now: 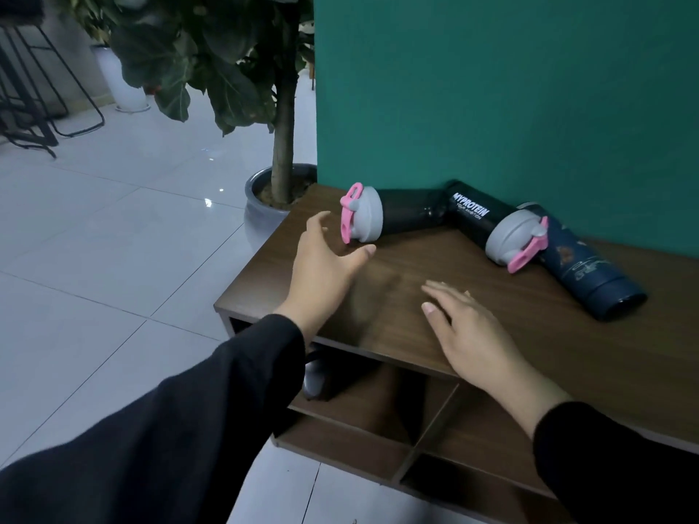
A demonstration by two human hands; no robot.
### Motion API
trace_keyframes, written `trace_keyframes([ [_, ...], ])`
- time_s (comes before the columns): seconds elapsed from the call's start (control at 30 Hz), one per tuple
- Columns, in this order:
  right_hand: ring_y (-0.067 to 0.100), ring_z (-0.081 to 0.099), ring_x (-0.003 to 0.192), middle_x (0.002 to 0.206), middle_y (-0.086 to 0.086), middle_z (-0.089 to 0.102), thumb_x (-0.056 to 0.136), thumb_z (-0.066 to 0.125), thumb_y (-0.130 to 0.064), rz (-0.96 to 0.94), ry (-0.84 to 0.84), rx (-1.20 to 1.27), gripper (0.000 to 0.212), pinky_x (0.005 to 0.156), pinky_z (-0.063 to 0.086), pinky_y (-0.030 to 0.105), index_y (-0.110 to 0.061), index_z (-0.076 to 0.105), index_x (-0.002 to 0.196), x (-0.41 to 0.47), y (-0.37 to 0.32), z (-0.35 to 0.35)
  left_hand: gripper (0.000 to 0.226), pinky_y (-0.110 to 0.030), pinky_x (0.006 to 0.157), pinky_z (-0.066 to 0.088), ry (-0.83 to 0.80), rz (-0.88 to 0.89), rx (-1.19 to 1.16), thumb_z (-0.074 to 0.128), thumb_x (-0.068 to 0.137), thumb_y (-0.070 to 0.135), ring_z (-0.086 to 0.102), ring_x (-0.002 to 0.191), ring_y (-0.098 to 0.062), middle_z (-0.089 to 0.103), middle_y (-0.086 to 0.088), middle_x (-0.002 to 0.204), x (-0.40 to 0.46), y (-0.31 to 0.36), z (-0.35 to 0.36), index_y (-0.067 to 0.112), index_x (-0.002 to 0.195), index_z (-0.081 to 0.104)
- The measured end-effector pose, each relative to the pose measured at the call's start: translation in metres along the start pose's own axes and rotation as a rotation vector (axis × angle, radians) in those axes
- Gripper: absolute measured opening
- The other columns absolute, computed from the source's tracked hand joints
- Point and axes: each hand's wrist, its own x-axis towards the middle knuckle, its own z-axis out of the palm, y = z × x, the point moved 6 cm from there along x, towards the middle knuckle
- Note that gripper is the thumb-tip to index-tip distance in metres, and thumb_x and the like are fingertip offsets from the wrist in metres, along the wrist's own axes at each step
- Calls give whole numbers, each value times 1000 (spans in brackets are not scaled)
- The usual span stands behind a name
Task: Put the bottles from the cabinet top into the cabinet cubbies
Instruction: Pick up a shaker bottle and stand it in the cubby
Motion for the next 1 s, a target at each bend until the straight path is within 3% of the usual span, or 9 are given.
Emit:
trace_keyframes([
  [0.17,9,26,151,161,-8,36,103,35,-44,-1,-1,-141,51,125,15,34,-23,49,147,-1,-8,2,111,-21,100,33,-65,-71,-72,90,75,33,41,142,-17,38,-5,161,41,-10,26,13,160,22],
  [0.27,6,23,152,162,-11,33,103,31,-46,-4,-14,-144,52,125,13,33,-26,46,148,-2,-7,1,94,5,88,34,-68,-27,-131,86,81,15,37,140,-6,39,2,156,58,-5,36,10,153,26],
  [0.33,5,20,152,163,-12,30,104,29,-47,-11,-27,-144,52,126,12,33,-27,44,149,-1,-7,1,94,11,82,33,-109,-11,-161,84,83,9,36,143,-6,38,3,159,69,-4,43,8,154,22],
  [0.47,5,19,153,164,-11,29,104,27,-46,-13,-24,-125,53,126,10,34,-26,43,150,-1,-8,-1,108,-10,101,37,-177,3,-120,87,80,25,39,144,-10,34,3,164,87,-13,52,14,161,16],
  [0.6,4,18,153,164,-12,29,105,27,-46,-10,-35,-132,52,126,10,33,-26,43,150,-2,-8,-1,104,-9,90,43,-178,16,-82,89,76,33,47,135,-15,41,6,149,90,-20,52,18,156,26],
  [0.7,3,18,152,163,-12,30,105,27,-45,-3,-38,-123,52,126,10,32,-26,44,150,-1,-8,-1,101,-19,100,47,-90,26,-101,90,73,37,47,133,-17,41,3,150,81,-23,40,25,153,30],
  [0.77,3,20,152,162,-12,33,105,28,-45,-3,-28,-114,52,126,11,32,-25,44,149,-1,-8,-1,99,-34,107,52,-22,21,-130,90,70,41,49,133,-18,42,4,149,67,-26,24,32,149,32],
  [0.9,13,37,146,156,-5,44,103,37,-42,14,43,-27,50,122,23,33,-21,43,149,-3,-7,-6,89,-53,104,54,49,55,-131,87,72,40,51,137,-18,44,12,152,22,-18,-17,39,144,36],
  [1.0,18,49,137,150,-3,50,97,42,-51,23,125,186,57,114,38,41,-24,42,147,-9,-8,-16,83,-42,112,50,68,148,-119,86,69,40,52,136,-7,48,13,149,-17,8,-51,38,139,41],
])
